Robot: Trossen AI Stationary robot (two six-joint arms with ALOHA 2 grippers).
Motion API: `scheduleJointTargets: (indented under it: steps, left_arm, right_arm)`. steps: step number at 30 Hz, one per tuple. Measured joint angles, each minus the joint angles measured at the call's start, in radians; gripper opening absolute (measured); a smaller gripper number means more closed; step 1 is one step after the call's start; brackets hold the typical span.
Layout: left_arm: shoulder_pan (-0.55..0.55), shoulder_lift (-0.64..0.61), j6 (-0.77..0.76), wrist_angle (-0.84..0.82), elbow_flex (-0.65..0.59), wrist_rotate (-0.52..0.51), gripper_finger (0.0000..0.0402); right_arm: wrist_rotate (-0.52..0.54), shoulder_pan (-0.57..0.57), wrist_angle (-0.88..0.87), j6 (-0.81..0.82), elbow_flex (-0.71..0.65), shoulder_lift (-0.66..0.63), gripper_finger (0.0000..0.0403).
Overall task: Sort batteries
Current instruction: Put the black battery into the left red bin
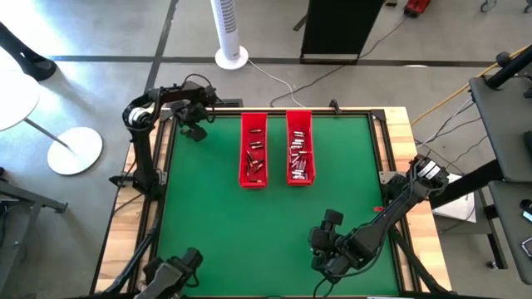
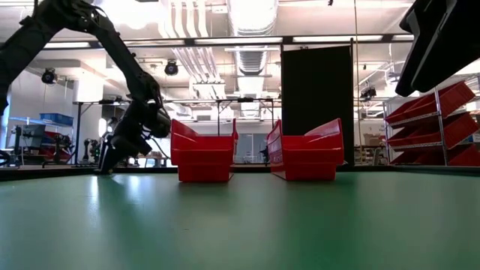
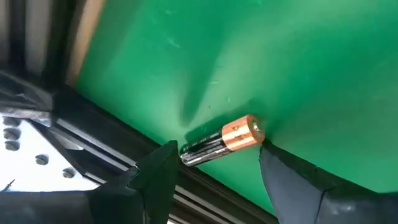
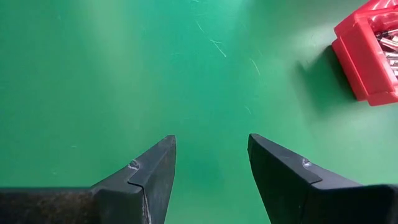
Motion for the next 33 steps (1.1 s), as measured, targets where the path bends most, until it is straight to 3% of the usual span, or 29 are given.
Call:
scheduleJointTargets:
  steps: [7,18,27,33]
  left_arm:
    - [-0.002,0.040,0.036,-0.003,0.002,-0.013,0.0176]
    - [-0.002,0.051,0.019,-0.015,0.014,0.046,0.0024]
    - [-0.014,0.007,-0.012,0.005,0.007,0.095,0.0038]
    - [-0.024,-0.037,-0.017,0.027,0.007,0.260,0.0032]
  right_arm:
    - [0.000,0.000,0.000,0.000,-0.002,0.000,0.0194]
    - [0.000,0.000,0.000,0.000,-0.003,0.000,0.0194]
    - [0.001,0.000,-0.001,-0.002,-0.003,0.000,0.0194]
    - [0.002,0.000,-0.005,-0.012,-0.003,0.000,0.0194]
